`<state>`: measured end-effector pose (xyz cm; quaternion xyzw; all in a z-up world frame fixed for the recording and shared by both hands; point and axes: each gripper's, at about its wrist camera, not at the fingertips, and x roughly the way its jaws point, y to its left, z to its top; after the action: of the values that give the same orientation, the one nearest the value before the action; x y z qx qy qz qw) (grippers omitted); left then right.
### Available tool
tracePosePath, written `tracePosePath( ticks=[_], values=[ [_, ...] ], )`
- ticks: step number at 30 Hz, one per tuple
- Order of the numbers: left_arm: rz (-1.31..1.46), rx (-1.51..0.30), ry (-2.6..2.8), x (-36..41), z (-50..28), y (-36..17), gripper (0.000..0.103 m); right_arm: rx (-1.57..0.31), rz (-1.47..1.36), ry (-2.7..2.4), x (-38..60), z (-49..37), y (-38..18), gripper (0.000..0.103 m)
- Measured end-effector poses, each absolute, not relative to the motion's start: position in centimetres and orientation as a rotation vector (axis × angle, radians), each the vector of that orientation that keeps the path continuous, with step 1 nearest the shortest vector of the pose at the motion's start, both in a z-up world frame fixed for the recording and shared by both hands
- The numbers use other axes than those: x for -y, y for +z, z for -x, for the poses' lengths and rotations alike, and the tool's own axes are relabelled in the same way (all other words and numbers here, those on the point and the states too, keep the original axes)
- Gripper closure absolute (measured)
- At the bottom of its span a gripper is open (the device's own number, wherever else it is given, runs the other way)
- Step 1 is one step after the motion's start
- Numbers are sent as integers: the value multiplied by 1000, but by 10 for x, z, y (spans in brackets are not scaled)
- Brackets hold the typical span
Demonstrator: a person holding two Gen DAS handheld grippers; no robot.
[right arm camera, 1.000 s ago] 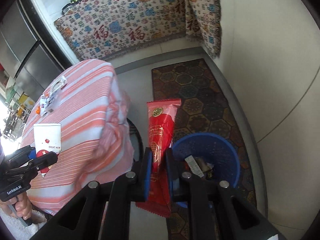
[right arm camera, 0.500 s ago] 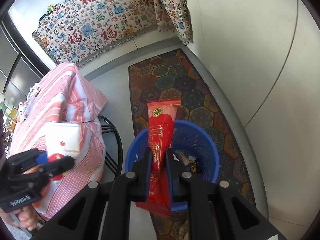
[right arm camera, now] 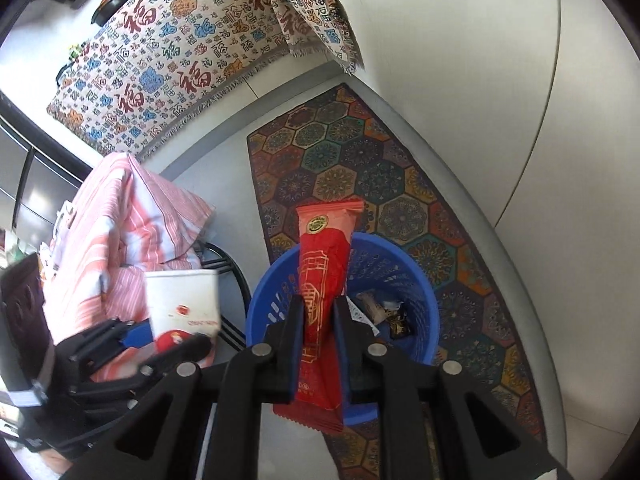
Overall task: Collect trash
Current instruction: 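Lower the paper cup and red wrapper into the wastebasket with both tools, then move both tools back over the table toward the remaining trash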
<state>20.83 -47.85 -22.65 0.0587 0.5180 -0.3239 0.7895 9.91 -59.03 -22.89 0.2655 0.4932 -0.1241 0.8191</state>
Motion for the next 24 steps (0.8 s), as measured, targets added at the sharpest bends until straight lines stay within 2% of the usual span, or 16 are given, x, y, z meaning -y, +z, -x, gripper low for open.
tracePosePath(
  ticks=[7, 17, 19, 21, 22, 24],
  values=[
    [-91, -1115, -667, 470, -216, -223, 31, -1030, -599, -281, 599, -97, -227, 66],
    [-71, -1053, -653, 431, -195, -186, 25, -945, -425, -370, 577, -101, -194, 64],
    [-70, -1037, -645, 411, -183, -174, 21, -927, -381, -378, 571, -103, -186, 63],
    [-77, -1016, -635, 386, -169, -163, 17, -920, -337, -386, 561, -107, -181, 51],
    [-89, -1008, -623, 372, -163, -159, 17, -913, -317, -386, 555, -109, -179, 40],
    [-118, -999, -591, 341, -153, -151, 17, -896, -288, -373, 541, -112, -174, 38]
  ],
)
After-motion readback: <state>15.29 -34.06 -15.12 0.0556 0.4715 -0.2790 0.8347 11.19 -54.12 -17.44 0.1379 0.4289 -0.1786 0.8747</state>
